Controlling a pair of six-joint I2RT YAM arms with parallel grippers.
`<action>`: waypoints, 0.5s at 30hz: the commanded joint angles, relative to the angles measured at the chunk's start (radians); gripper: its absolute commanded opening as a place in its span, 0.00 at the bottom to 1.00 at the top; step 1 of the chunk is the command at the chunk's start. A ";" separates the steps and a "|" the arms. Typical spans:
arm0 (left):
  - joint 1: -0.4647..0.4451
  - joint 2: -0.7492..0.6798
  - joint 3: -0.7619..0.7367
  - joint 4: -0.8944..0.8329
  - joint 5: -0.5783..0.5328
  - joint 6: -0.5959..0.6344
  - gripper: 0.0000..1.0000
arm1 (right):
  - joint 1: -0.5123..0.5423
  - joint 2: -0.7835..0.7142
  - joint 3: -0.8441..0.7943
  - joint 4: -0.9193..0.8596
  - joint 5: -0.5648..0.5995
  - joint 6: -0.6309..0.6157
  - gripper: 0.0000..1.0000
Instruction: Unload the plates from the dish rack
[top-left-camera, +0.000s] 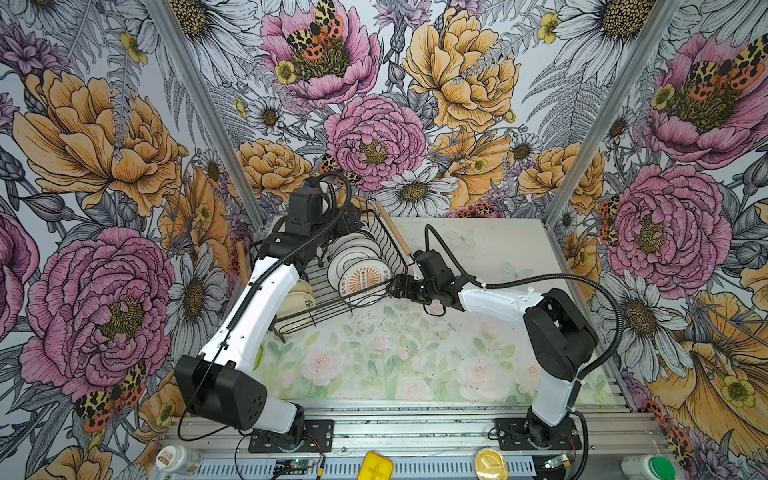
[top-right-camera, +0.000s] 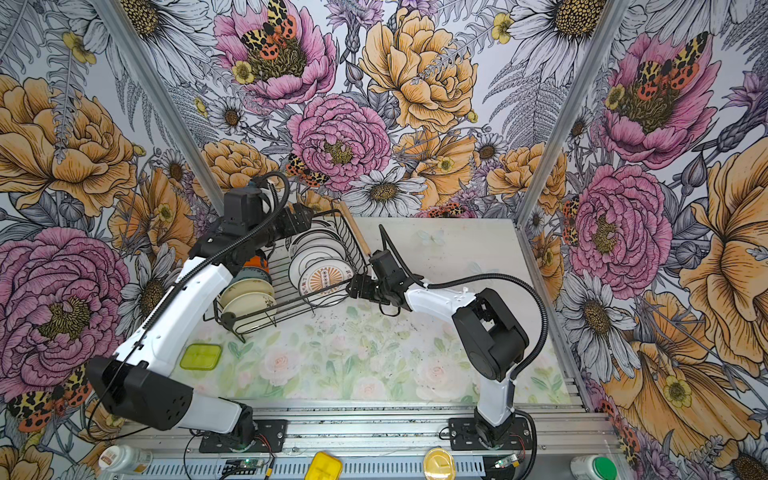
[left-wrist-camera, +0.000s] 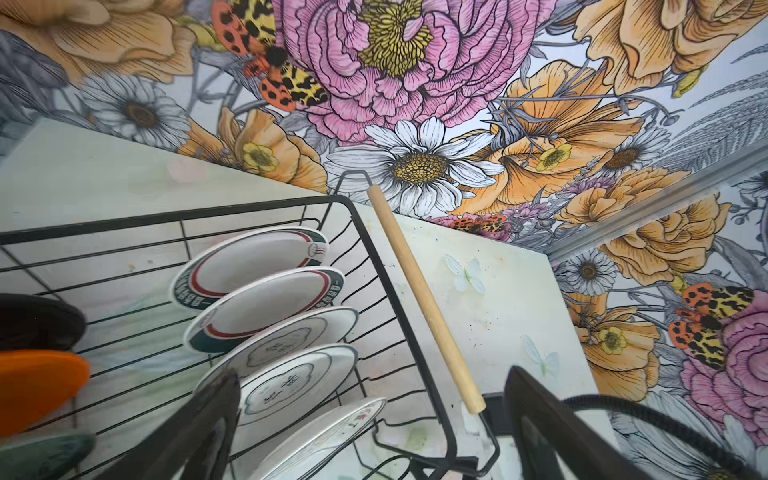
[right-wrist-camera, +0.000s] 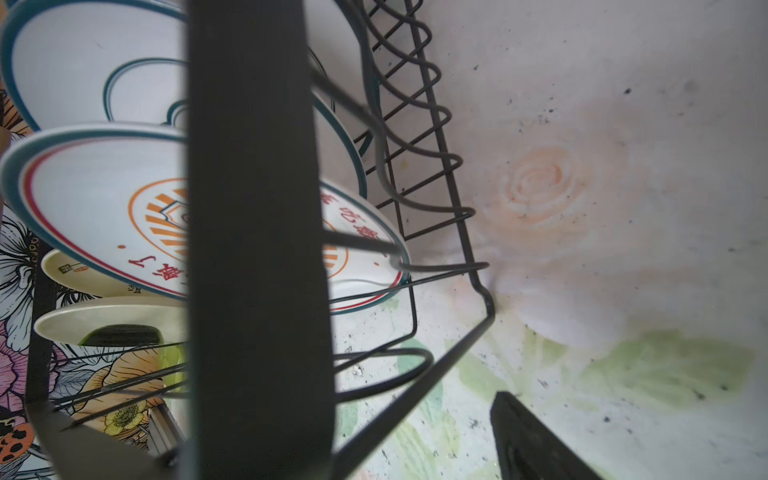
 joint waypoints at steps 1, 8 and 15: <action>-0.004 -0.090 -0.078 -0.013 -0.141 0.113 0.99 | -0.003 0.031 0.092 0.055 -0.031 -0.092 0.88; 0.007 -0.289 -0.257 -0.001 -0.177 0.168 0.99 | -0.009 0.087 0.206 0.053 -0.080 -0.177 0.89; 0.047 -0.149 -0.134 -0.244 0.020 0.239 0.99 | -0.019 0.138 0.254 0.048 -0.106 -0.220 0.94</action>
